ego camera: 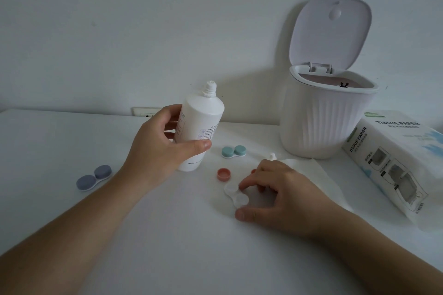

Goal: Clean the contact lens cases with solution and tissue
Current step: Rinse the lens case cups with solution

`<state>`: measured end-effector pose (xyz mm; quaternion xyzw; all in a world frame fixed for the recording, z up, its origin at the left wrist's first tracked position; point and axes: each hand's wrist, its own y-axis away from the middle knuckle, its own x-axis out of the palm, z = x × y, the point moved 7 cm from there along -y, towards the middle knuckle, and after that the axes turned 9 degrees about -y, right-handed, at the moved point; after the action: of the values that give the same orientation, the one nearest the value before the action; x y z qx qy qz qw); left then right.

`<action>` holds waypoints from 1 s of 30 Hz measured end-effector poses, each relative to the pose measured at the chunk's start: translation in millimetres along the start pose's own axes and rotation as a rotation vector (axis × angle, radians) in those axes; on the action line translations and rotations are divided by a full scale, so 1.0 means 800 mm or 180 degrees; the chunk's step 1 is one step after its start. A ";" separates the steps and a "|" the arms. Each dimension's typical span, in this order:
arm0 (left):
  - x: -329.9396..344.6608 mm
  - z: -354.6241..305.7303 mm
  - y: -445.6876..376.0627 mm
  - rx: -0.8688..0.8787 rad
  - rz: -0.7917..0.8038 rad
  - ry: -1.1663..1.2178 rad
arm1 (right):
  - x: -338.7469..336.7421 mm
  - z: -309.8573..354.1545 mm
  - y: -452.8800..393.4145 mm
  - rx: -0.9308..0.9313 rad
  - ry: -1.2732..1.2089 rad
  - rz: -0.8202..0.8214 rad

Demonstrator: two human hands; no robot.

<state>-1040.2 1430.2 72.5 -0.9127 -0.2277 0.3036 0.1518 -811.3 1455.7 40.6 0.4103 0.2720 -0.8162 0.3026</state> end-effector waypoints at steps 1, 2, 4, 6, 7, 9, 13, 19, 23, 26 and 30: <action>-0.001 0.000 0.000 0.0004 -0.0003 -0.0002 | 0.001 0.003 0.000 -0.0023 0.0008 -0.0006; -0.001 0.000 0.000 0.0010 -0.0006 -0.0002 | 0.002 0.005 0.000 -0.0042 0.0012 -0.0020; -0.001 0.001 0.000 0.0020 -0.0008 -0.0008 | 0.002 0.006 0.000 -0.0051 -0.0031 -0.0077; -0.001 0.001 0.000 0.0025 -0.0006 -0.0016 | 0.001 0.005 0.000 -0.0026 -0.0140 -0.0150; -0.001 0.001 0.000 0.0028 -0.0002 -0.0016 | 0.002 0.004 0.000 -0.0012 -0.0193 -0.0174; 0.000 0.001 0.000 0.0044 0.0004 -0.0024 | 0.003 0.003 0.000 0.0005 -0.0277 -0.0205; -0.001 0.001 -0.001 0.0074 -0.0004 -0.0041 | 0.001 0.000 0.000 0.0085 -0.0523 -0.0235; -0.003 -0.001 0.000 0.0197 0.0009 -0.0146 | -0.020 -0.007 0.004 0.0199 -0.1102 -0.0440; -0.003 -0.004 0.000 0.0360 0.0007 -0.0259 | -0.031 -0.018 0.008 0.0328 -0.1492 -0.0617; -0.005 -0.009 0.001 0.0597 0.0009 -0.0559 | -0.035 -0.021 0.009 0.0330 -0.1568 -0.0673; -0.007 -0.016 0.005 0.0926 -0.0010 -0.0859 | -0.039 -0.024 0.009 0.0368 -0.1616 -0.0736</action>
<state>-1034.4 1422.2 83.4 -0.8318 -0.2011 0.4526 0.2506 -781.5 1472.6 55.6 0.1755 0.1855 -0.9361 0.2419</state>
